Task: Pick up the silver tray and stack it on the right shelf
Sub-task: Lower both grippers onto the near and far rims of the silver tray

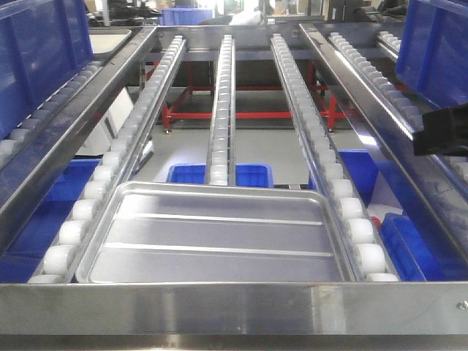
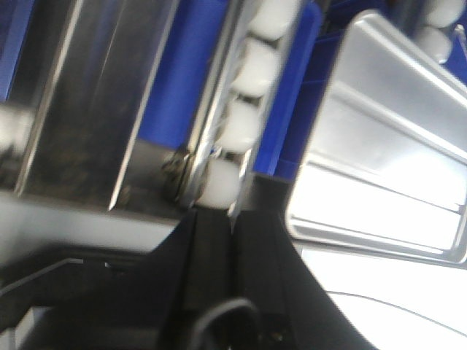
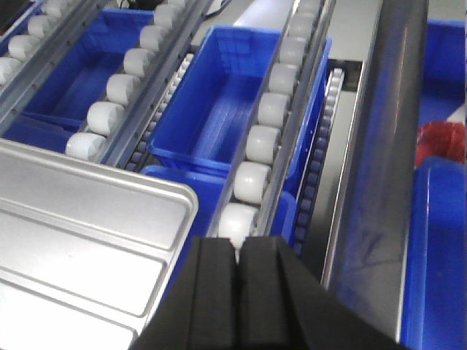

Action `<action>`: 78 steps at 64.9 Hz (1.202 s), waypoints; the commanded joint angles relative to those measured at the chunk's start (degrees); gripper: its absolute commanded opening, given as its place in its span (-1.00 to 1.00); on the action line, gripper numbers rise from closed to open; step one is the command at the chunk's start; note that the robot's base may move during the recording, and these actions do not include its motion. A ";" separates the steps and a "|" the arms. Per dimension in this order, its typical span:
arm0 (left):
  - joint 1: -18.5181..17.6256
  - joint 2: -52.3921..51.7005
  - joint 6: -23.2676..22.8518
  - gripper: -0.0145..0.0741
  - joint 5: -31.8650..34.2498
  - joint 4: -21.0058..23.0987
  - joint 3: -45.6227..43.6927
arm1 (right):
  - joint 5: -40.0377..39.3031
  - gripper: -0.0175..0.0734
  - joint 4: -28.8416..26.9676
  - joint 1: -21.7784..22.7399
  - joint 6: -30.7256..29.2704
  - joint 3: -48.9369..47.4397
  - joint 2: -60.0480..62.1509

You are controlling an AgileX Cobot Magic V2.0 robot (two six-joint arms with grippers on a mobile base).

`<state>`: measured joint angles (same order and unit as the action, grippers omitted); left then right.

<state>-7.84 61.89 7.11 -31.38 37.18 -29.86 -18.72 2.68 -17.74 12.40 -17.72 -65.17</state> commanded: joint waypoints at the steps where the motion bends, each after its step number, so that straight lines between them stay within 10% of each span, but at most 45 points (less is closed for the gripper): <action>1: -1.10 -0.54 1.74 -0.88 0.40 2.08 -4.12 | 3.38 -0.50 -0.11 -0.18 3.53 -3.95 0.68; 20: -7.54 8.05 -3.02 -0.88 -2.06 -8.29 -16.89 | 43.14 -0.49 -0.19 -0.18 10.05 -21.19 -4.31; 41: -22.63 17.65 -37.71 -0.88 -7.77 -43.59 -26.64 | 54.81 -0.49 -0.21 -1.52 17.73 -33.42 -13.18; 78: -24.81 27.79 -39.13 -0.88 -9.16 -41.47 -33.07 | 52.16 -0.49 -0.26 -9.21 21.49 -39.23 -26.23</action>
<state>-32.29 90.60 -31.36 -41.60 -4.25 -60.36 35.59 2.10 -26.97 33.73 -53.79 -92.33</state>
